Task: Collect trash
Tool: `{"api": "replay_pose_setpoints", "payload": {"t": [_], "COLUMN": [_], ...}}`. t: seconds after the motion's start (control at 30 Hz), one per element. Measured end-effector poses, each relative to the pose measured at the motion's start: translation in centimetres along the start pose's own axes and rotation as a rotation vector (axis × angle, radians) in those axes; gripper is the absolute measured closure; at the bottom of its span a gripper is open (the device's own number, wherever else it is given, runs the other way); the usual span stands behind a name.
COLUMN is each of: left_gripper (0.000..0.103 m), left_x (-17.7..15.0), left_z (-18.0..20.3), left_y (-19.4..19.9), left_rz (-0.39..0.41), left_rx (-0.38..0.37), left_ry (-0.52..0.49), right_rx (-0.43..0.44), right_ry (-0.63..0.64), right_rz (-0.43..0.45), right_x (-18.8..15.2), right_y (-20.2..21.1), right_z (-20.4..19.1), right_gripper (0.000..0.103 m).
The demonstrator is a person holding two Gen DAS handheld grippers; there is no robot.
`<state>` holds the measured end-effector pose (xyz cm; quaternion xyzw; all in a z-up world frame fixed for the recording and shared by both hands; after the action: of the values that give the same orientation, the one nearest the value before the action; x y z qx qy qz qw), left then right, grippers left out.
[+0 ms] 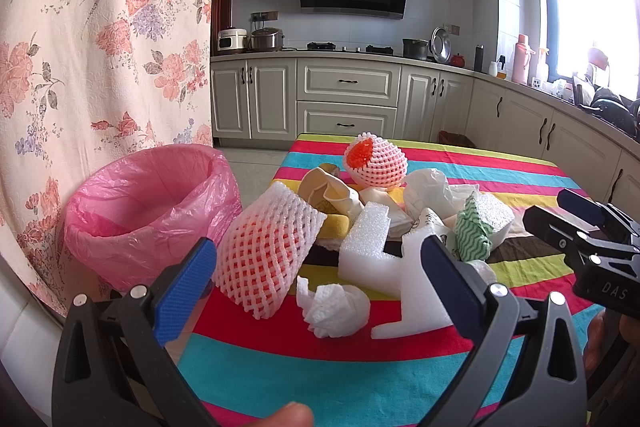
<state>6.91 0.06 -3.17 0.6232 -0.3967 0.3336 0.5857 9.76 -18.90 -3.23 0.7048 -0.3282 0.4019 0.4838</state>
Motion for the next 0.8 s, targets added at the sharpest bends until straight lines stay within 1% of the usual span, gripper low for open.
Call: {"api": "replay_pose_setpoints", "payload": {"t": [0.4, 0.5, 0.57, 0.67, 0.73, 0.8], "left_gripper": [0.004, 0.004, 0.004, 0.004, 0.004, 0.004], "left_x": [0.0, -0.3, -0.6, -1.1, -1.4, -1.6], "left_z": [-0.2, -0.4, -0.8, -1.4, -1.7, -1.9], "left_y": [-0.2, -0.5, -0.7, -1.2, -1.5, -1.7], "left_rz": [-0.013, -0.029, -0.034, -0.054, -0.068, -0.074], "left_rx": [-0.002, -0.008, -0.011, -0.006, -0.014, -0.015], "left_ry": [0.015, 0.023, 0.034, 0.045, 0.057, 0.064], "right_rx": [0.0, -0.026, -0.045, -0.034, -0.011, -0.014], "right_ry": [-0.007, -0.008, 0.003, -0.001, -0.031, -0.031], "right_rz": [-0.014, -0.028, -0.05, -0.094, -0.132, -0.155], "right_x": [-0.2, -0.5, -0.9, -1.9, -2.7, -3.3], "right_y": [-0.1, -0.5, -1.0, -1.7, -2.3, -2.7], "right_z": [0.5, 1.0, 1.2, 1.2, 1.4, 1.3], "right_gripper": [0.018, 0.018, 0.018, 0.018, 0.018, 0.018]}}
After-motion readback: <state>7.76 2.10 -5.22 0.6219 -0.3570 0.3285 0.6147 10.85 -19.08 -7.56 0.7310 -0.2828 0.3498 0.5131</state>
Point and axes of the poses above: each gripper's, at about its wrist camera, not at the fingertips, and y roughly against the way its jaws point, z to its right, x to its top, the point moved 8 cm from there along -y, roughly the way its jaws point, and after that the axes turned 7 degrees about -y, right-handed, at the moved point
